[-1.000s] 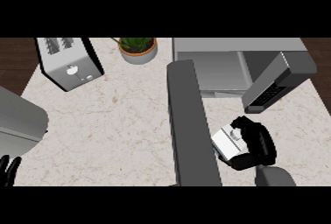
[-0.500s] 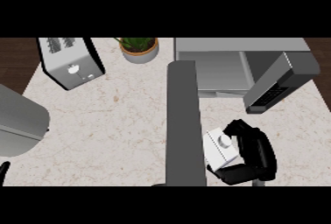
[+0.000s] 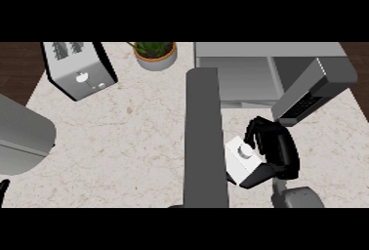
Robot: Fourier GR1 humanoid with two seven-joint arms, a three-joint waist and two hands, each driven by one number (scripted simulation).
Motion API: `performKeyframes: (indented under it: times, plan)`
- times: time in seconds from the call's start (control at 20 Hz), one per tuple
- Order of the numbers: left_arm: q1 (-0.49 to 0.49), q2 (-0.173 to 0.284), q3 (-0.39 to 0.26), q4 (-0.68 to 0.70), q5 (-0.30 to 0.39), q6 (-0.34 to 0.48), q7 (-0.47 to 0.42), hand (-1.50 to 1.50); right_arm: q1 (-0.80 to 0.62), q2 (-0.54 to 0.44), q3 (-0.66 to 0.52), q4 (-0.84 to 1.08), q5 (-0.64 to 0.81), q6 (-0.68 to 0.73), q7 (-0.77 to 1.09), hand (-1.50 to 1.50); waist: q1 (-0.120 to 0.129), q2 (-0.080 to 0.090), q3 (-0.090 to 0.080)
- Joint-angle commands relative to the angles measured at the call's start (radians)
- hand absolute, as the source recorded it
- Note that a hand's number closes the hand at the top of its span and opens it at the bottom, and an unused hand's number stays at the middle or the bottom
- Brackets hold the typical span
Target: Pick up the milk, place it into the microwave and close the microwave
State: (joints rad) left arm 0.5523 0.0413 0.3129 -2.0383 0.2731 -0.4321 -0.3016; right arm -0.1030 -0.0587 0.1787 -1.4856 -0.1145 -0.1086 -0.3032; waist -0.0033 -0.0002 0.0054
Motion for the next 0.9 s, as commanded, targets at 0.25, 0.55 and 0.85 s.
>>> performKeyframes:
  times: [0.25, 0.55, 0.85]
  plan:
    - [-0.047, 0.064, 0.068, 0.102, 0.047, -0.067, -0.008, -1.5, -0.311, 0.055, -0.103, 0.358, 0.055, -0.189, 0.021, 1.5, 0.027, 0.006, -0.005]
    - [-0.053, 0.038, 0.058, 0.056, 0.029, -0.05, 0.018, -1.5, -0.415, 0.055, -0.18, 0.668, 0.022, -0.206, -0.192, 1.5, 0.036, 0.008, -0.004]
    - [-0.111, 0.074, 0.096, 0.139, 0.057, -0.072, 0.02, -1.5, -0.597, 0.037, -0.288, 0.954, 0.029, -0.147, -0.341, 1.5, 0.047, 0.014, -0.004]
